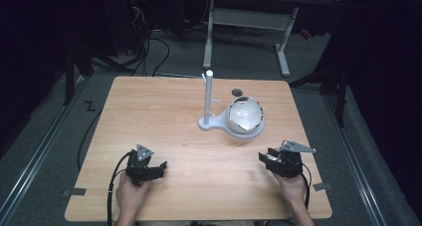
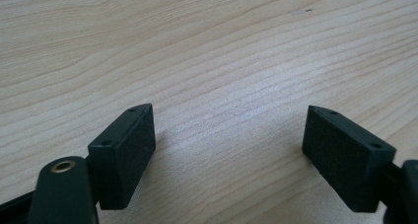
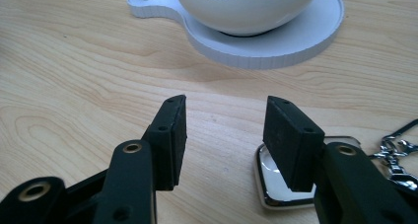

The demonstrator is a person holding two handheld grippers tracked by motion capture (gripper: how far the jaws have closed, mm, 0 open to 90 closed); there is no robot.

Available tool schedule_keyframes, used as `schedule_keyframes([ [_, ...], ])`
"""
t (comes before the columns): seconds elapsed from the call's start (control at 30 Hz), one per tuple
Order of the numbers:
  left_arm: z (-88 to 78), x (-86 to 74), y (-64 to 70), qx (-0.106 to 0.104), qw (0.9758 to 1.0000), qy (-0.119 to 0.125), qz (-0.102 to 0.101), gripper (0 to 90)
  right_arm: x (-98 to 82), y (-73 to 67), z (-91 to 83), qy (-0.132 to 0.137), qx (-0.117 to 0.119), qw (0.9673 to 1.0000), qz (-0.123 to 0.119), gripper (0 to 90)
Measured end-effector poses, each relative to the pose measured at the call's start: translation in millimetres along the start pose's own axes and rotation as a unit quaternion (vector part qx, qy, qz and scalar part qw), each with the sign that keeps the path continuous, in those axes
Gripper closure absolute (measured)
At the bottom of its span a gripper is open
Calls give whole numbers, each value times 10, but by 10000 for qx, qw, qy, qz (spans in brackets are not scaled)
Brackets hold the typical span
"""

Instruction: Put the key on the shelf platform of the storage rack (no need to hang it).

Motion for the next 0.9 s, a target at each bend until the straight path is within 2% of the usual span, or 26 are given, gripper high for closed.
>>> schedule_keyframes([
  [0.47,0,0,0,1,10000,0,0,207,-62,222,-149,60,-264,9994,213,522],
  [0.67,0,0,0,1,10000,-3,2,207,-79,370,-224,111,-449,9984,319,530],
  [0.9,0,0,0,2,10000,-4,3,207,-116,513,-258,88,-652,9974,308,585],
])
Point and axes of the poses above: each handheld gripper's, and its own axes: z roughly forward along the jaws, x roughly out of its top, y roughly to its right, the point moved 4 cm from there along z, roughly forward along the jaws, and after that the axes turned 1 degree about y, right-handed, at the moved point
